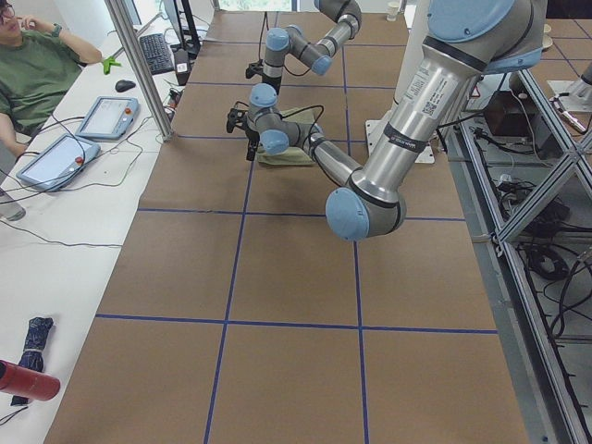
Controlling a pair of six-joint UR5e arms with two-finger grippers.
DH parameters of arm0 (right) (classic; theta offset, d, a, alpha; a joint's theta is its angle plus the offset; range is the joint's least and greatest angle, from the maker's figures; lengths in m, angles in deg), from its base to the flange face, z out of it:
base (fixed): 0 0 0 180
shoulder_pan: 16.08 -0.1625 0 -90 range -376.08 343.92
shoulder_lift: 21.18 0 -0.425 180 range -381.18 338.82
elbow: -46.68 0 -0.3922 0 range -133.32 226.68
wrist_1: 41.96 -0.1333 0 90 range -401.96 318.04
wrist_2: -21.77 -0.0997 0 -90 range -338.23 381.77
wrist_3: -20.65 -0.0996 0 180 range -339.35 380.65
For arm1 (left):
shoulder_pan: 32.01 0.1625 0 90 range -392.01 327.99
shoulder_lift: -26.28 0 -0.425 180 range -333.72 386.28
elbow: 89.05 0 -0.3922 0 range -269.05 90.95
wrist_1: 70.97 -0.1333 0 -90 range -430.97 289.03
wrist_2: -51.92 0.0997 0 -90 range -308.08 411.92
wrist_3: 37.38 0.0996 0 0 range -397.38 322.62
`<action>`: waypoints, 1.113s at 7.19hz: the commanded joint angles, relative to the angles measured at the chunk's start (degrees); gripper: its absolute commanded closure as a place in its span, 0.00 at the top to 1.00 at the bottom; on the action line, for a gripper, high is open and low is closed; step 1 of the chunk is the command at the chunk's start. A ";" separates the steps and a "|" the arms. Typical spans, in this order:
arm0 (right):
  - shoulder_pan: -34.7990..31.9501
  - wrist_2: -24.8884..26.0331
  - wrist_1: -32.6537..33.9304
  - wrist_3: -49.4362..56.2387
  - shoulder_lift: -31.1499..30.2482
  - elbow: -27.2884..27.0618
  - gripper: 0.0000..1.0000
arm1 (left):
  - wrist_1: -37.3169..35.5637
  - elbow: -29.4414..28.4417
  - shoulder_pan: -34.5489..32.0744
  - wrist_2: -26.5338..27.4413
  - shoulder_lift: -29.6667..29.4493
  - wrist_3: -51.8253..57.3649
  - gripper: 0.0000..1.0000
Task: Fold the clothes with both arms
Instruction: 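Release the folded end with both grippers and raise them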
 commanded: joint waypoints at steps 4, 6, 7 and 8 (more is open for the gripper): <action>8.07 13.28 0.49 10.33 -1.00 3.45 1.00 | 0.05 0.07 -0.98 -1.51 0.69 1.06 1.00; 3.76 13.72 0.32 12.28 -0.65 6.53 1.00 | 0.05 1.13 -0.98 -1.42 0.78 0.62 1.00; 1.13 15.03 -0.03 13.16 -0.48 8.02 1.00 | -0.04 1.48 -0.98 -1.42 0.87 0.45 1.00; -2.81 15.21 -0.03 17.60 -0.48 10.21 1.00 | -0.04 1.48 -0.89 -1.42 0.87 0.36 1.00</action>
